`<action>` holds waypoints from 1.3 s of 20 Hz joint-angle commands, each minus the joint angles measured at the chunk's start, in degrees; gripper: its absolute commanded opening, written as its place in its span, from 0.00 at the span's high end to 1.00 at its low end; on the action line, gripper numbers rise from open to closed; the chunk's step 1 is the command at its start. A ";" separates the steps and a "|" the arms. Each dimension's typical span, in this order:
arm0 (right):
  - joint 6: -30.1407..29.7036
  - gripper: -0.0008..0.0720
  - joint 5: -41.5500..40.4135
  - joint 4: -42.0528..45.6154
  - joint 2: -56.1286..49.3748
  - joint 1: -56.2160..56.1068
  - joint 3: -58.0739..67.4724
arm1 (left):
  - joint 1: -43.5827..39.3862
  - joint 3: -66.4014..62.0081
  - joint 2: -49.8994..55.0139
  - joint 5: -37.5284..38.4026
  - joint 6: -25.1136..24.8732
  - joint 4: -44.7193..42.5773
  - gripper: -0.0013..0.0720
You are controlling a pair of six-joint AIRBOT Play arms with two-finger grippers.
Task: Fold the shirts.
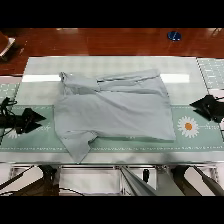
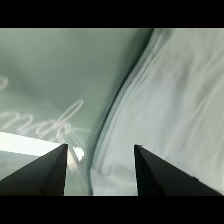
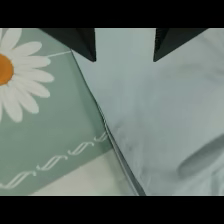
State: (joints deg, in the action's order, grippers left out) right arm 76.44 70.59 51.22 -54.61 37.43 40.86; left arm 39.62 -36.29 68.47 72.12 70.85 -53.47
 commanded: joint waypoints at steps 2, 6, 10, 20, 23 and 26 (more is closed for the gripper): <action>-0.66 0.42 -0.31 -1.81 6.38 0.50 -9.51 | -3.69 5.95 0.22 2.45 -2.93 3.98 0.29; -0.57 0.43 0.81 -0.81 6.36 0.50 -9.51 | -10.23 6.16 2.25 -0.11 -2.64 4.00 0.29; 2.03 0.43 1.66 5.57 6.32 0.50 -9.51 | -13.99 6.14 3.98 -2.43 -2.05 4.00 0.29; 8.98 0.43 5.95 20.04 2.69 0.50 -9.88 | -14.29 6.12 4.42 -3.52 -4.42 4.46 0.96; 7.17 0.43 9.38 17.66 -1.42 0.50 -12.59 | -14.29 6.12 4.42 -4.15 -4.39 4.50 0.96; 5.99 0.43 8.98 14.01 -3.65 0.48 -13.25 | -14.29 6.14 4.44 -4.42 -4.39 4.48 0.96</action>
State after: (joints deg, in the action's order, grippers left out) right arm 83.40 78.11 67.16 -55.86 37.89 28.51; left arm 25.34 -30.17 72.86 68.38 66.57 -48.93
